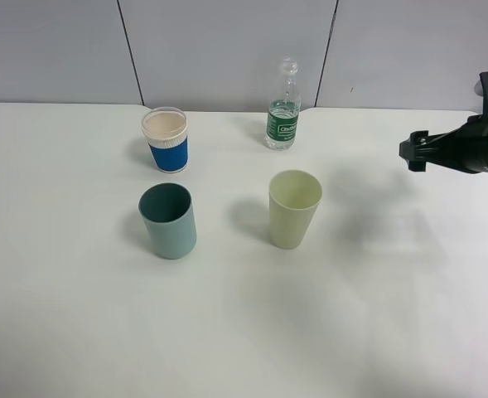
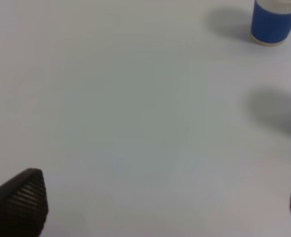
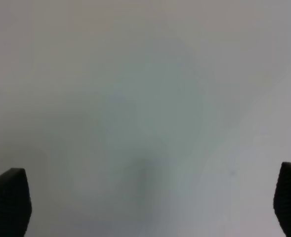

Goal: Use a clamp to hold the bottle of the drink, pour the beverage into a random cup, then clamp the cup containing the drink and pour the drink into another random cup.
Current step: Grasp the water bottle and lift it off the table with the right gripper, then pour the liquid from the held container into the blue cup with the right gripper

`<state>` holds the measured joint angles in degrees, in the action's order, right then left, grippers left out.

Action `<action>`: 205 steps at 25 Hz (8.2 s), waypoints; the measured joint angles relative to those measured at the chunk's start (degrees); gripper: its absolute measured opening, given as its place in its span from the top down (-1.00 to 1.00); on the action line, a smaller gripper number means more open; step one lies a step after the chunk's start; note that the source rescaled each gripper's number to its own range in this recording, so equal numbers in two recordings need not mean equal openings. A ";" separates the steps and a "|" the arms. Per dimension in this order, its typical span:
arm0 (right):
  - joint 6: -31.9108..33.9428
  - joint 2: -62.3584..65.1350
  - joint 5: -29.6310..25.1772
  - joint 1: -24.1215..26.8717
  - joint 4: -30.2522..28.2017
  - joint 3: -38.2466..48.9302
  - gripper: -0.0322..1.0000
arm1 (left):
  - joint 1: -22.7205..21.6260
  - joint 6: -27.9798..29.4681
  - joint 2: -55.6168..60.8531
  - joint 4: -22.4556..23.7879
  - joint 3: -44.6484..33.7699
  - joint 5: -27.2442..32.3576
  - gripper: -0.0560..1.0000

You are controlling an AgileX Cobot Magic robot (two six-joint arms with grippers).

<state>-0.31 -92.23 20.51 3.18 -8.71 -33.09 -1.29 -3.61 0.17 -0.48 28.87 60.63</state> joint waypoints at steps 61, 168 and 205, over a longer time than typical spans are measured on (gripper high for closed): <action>16.82 -38.27 18.52 -14.67 -32.39 -38.59 -0.67 | 0.00 0.00 0.00 0.00 0.00 0.00 -1.00; 10.34 -26.01 -32.97 -39.97 -45.35 -51.73 0.92 | 0.00 0.00 0.00 0.00 0.00 0.00 -1.00; 12.98 -32.69 -52.09 -45.37 -61.49 -61.52 0.92 | 0.00 0.00 0.00 0.06 0.00 0.00 -1.00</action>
<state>12.67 -124.92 -31.57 -42.19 -70.20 -94.61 -1.29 -3.61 0.17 -0.42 28.87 60.63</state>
